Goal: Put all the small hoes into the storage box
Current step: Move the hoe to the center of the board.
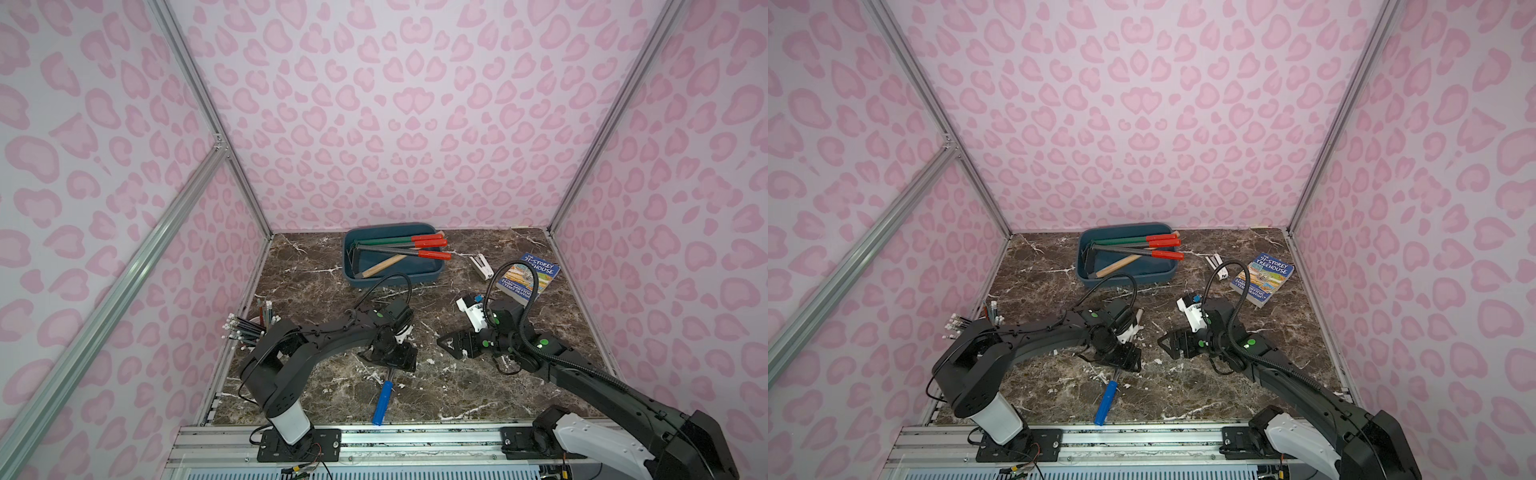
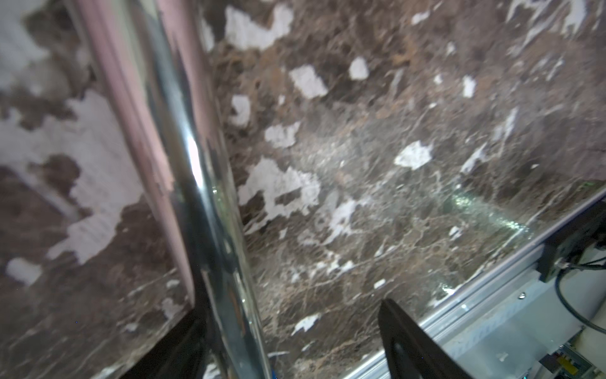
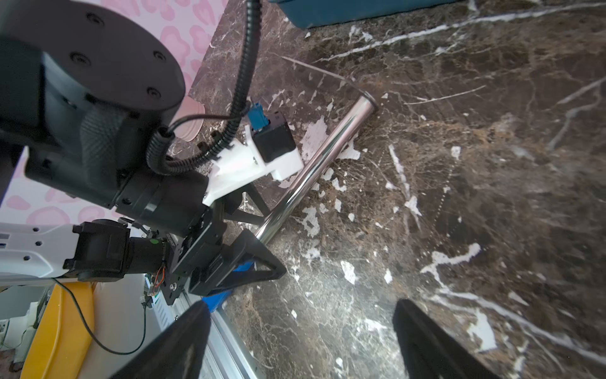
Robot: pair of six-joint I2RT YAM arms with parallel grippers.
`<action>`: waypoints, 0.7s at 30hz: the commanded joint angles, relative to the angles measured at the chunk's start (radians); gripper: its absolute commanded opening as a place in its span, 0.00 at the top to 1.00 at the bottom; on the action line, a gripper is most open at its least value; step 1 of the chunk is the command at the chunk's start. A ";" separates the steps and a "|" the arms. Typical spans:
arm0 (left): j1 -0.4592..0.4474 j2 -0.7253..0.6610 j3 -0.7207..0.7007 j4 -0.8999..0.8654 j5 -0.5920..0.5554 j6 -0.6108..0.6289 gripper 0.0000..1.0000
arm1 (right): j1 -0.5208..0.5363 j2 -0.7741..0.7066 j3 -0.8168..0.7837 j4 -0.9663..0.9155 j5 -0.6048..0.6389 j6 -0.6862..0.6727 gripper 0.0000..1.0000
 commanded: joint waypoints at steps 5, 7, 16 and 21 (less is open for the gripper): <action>0.000 0.123 0.125 0.101 0.115 -0.008 0.18 | -0.031 -0.060 -0.012 -0.012 0.026 -0.005 0.08; 0.000 0.159 0.165 0.114 0.139 -0.017 0.18 | -0.041 -0.070 -0.012 -0.024 0.023 -0.009 0.08; 0.000 0.265 0.287 0.232 0.237 -0.104 0.18 | -0.060 -0.114 -0.004 -0.071 0.028 0.003 0.09; 0.000 0.297 0.337 0.298 0.252 -0.158 0.17 | -0.068 -0.140 0.023 -0.129 0.068 0.019 0.08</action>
